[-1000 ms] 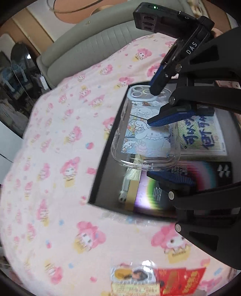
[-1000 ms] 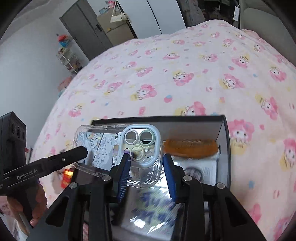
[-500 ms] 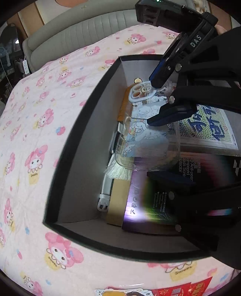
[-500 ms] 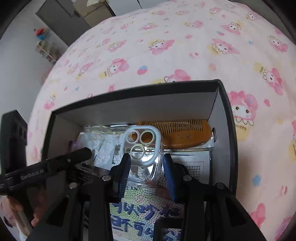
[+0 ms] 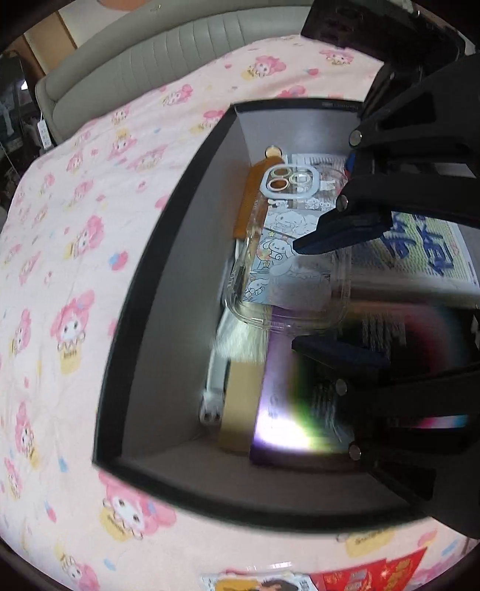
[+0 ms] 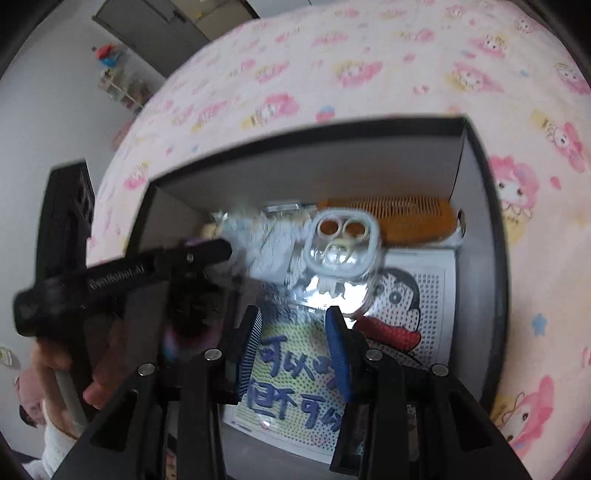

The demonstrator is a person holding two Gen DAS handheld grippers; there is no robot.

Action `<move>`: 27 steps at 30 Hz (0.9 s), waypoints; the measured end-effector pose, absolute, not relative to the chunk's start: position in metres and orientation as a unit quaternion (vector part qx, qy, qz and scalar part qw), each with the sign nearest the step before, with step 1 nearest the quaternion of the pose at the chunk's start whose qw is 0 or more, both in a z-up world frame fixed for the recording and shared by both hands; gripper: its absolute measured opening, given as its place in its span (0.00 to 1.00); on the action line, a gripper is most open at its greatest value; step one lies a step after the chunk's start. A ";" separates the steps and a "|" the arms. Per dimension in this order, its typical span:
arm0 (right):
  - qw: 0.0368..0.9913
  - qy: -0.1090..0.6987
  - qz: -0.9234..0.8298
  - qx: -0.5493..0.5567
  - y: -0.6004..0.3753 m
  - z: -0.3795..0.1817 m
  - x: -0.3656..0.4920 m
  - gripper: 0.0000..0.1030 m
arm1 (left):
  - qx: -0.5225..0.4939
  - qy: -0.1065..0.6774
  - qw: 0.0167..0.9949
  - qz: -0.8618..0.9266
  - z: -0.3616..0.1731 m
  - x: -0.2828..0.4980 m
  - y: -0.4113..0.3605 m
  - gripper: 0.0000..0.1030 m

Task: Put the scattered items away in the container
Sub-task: 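Open the right tool to release the phone case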

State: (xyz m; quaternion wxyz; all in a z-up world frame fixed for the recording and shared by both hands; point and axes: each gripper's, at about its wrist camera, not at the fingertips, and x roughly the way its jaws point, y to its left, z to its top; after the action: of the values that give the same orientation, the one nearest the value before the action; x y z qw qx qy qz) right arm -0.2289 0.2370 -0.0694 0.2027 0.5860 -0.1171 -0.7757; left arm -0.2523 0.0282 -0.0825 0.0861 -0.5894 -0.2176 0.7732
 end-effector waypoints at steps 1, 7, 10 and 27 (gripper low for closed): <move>0.199 -0.116 -0.775 0.589 0.237 -0.071 -0.227 0.31 | -0.589 -0.222 0.095 0.771 -0.082 -0.254 0.032 0.44; 0.170 -0.120 -0.790 0.577 0.246 -0.074 -0.231 0.31 | -0.575 -0.213 0.123 0.781 -0.073 -0.249 0.046 0.44; 0.164 -0.126 -0.796 0.569 0.247 -0.070 -0.230 0.31 | -0.577 -0.224 0.124 0.776 -0.074 -0.237 0.040 0.44; 0.165 -0.109 -0.809 0.553 0.246 -0.066 -0.238 0.31 | -0.577 -0.230 0.131 0.772 -0.083 -0.252 0.036 0.44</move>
State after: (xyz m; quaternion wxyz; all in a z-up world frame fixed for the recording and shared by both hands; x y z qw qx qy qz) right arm -0.2383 0.2460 -0.0665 0.1654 0.5528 -0.1087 -0.8095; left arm -0.2524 0.0363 -0.0828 0.1309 -0.5774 -0.2300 0.7724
